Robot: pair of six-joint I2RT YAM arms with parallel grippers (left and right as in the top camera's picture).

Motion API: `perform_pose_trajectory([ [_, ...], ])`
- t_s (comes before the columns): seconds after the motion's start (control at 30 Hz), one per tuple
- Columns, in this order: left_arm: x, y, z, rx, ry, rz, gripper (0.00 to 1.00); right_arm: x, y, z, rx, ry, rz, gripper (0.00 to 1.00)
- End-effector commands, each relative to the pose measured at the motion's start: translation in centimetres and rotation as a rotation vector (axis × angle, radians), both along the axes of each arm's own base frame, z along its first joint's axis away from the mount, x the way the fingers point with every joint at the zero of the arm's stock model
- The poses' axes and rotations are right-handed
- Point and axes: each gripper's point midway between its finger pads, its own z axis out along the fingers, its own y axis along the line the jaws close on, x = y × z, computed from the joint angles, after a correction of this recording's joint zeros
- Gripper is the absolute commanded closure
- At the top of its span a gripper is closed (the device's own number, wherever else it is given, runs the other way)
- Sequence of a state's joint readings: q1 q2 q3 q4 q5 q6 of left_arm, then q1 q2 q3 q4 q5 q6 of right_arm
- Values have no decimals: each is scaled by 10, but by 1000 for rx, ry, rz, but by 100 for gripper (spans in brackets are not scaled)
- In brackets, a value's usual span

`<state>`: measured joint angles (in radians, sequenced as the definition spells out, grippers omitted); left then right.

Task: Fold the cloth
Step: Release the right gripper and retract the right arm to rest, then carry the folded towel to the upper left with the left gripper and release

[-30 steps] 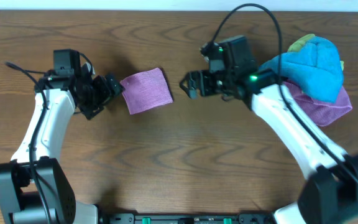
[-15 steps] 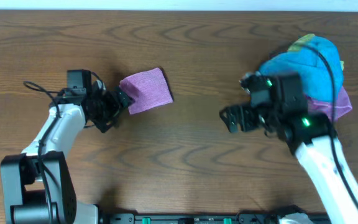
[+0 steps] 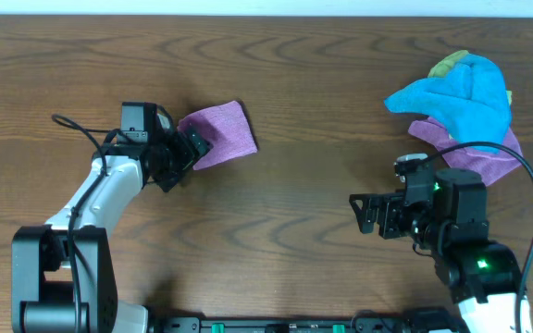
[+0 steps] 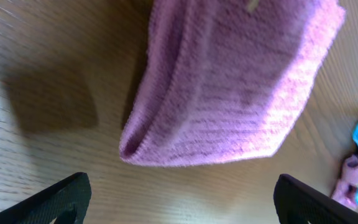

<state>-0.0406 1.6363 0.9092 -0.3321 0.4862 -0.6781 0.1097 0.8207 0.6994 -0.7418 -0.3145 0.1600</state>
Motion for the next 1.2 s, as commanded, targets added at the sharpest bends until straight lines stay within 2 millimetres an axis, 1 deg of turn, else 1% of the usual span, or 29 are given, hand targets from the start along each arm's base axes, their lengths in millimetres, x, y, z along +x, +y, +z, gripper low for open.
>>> perform_pose_trajectory([
  [0.0,4,8,-7,43,9,47,5,0,-2,-1,17,11,-29,1],
  [0.23,16,8,-1,32,-38,77,5,0,-2,-2,16,16,-29,1],
  [0.43,17,9,-4,37,-34,88,5,0,-2,-2,16,16,-29,1],
  [0.57,16,8,-15,25,1,97,3,0,-2,-2,16,16,-29,1],
  [0.83,24,3,-32,-8,12,104,1,0,-2,-2,16,16,-29,1],
  [0.93,30,-1,-36,-33,-1,100,0,0,-2,-2,16,16,-29,1],
  [1.17,45,-7,-55,-94,4,149,1,0,-2,-2,16,16,-29,1],
])
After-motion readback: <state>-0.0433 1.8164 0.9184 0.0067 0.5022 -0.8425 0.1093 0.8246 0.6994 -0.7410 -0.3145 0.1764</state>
